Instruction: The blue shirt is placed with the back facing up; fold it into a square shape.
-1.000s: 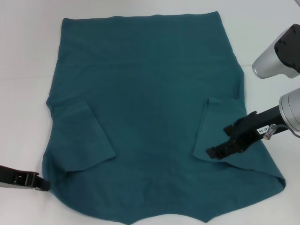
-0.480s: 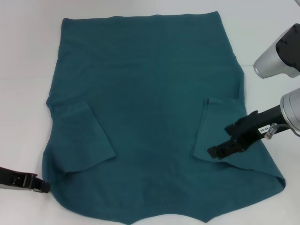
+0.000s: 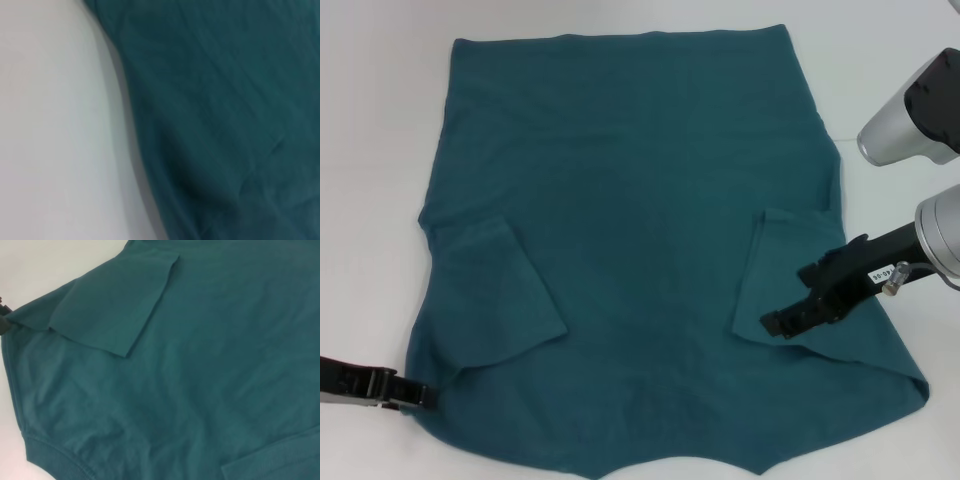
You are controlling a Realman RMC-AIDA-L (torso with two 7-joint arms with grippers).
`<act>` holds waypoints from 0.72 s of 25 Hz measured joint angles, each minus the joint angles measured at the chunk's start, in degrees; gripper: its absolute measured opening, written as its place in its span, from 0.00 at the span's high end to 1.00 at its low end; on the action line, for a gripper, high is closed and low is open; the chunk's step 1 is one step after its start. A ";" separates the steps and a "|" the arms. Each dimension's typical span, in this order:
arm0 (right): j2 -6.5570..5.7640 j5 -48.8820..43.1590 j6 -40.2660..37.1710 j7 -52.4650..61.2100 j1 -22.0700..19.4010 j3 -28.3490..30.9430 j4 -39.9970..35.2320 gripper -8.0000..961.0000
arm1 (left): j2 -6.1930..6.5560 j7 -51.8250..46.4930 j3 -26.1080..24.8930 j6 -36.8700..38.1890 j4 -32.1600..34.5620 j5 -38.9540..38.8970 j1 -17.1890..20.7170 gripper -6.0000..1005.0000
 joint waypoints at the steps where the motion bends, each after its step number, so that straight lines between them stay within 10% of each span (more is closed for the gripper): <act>1: 0.00 0.00 0.00 0.00 0.00 0.00 0.00 0.02 | 0.02 0.00 0.03 -0.27 -0.11 0.05 0.06 0.66; 10: 0.08 0.00 0.00 0.02 -0.06 -0.09 0.19 0.02 | 0.00 -0.02 0.20 -1.25 -1.21 0.14 0.42 0.33; 18: 0.09 0.00 0.00 -0.08 0.02 -0.09 0.72 0.02 | -0.06 -0.03 0.47 -1.14 -2.19 0.14 -0.05 0.32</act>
